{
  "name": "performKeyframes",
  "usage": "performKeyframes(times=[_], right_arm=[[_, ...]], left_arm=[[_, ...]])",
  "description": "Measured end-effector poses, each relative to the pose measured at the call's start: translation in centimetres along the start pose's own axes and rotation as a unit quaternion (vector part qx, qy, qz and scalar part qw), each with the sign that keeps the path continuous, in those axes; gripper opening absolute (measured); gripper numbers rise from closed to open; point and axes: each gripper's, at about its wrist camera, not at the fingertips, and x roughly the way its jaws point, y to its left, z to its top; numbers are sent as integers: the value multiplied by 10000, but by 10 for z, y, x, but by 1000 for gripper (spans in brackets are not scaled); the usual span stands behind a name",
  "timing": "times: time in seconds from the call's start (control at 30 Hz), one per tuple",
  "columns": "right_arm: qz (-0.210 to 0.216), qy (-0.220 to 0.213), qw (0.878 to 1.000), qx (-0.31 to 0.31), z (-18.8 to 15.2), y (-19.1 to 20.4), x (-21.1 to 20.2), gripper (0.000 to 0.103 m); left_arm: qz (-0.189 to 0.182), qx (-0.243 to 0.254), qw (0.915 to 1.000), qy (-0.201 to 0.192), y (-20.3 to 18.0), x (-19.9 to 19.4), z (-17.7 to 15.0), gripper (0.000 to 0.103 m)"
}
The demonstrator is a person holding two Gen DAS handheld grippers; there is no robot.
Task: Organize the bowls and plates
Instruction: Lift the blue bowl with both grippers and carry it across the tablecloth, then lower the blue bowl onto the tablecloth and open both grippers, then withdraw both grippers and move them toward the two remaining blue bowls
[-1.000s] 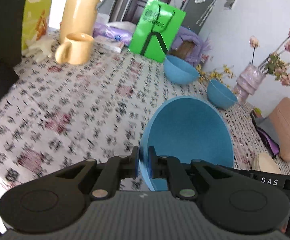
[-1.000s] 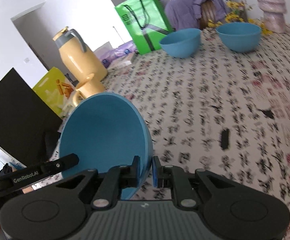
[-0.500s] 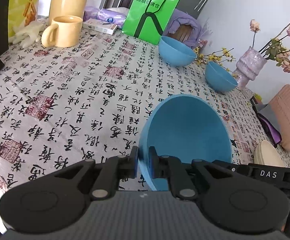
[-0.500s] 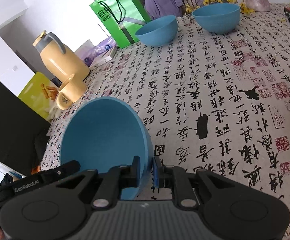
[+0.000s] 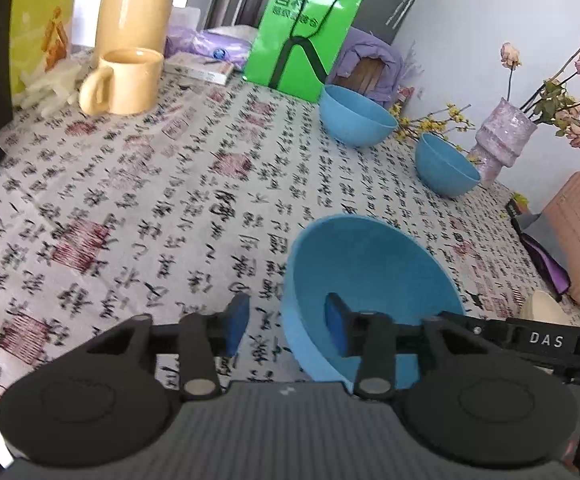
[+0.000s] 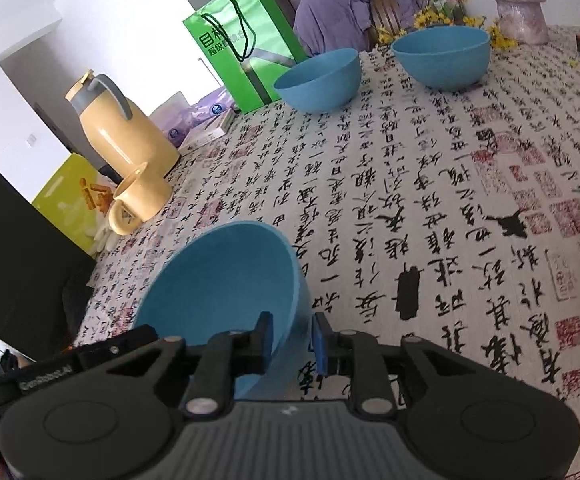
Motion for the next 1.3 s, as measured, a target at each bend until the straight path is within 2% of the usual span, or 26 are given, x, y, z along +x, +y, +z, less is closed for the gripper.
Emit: performKeyframes(times=[0.03,0.13,0.23,0.27,0.3,0.33,0.4,0.43,0.5,0.6,0.7,0.77,0.9,1.1,1.3], right_arm=[[-33,-21,10000,-25,0,0,-1,27],[-114,-137,9998,-107,-1,-2,-6,40],[-221,-346,9988,-257,-5,-4,-19,42],[-198,-427,9985,-271,-6,-5,-25,44],[-137,-515,9982,-277,-9,-6,-31,49],[-75,-614,9977,-278,-11,-8,-40,57],[5,-861,9958,-300,-19,-10,-56,63],[-11,-963,9948,-343,-23,-10,-63,66],[-78,-1198,9912,-548,-36,-7,-81,72],[-307,-1577,9819,-997,-60,-1,-106,84],[-615,-1945,9677,-1481,-87,5,-127,85],[-699,-2041,9632,-1602,-105,5,-138,85],[-703,-2101,9622,-1582,-133,5,-153,85],[-670,-2154,9620,-1540,-169,7,-160,85],[-752,-2148,9611,-1563,-171,8,-159,85]], left_arm=[[23,43,10000,-46,1,-3,0,45],[45,183,9996,-223,1,-16,0,56],[172,484,9972,-536,-2,-36,-6,63],[220,566,9960,-649,-4,-43,-8,69],[239,629,9947,-775,-5,-51,-12,76],[237,698,9930,-925,-6,-60,-16,79],[266,785,9899,-1148,-7,-76,-25,84],[289,833,9881,-1258,-8,-83,-31,85],[355,953,9845,-1430,-9,-97,-42,97],[536,1183,9777,-1649,-11,-114,-63,102],[599,1314,9737,-1764,-10,-128,-86,103],[581,1383,9724,-1789,-10,-135,-99,103],[591,1423,9720,-1774,-9,-147,-123,103],[634,1400,9724,-1755,-6,-155,-141,103],[663,1387,9726,-1744,-6,-154,-140,103]])
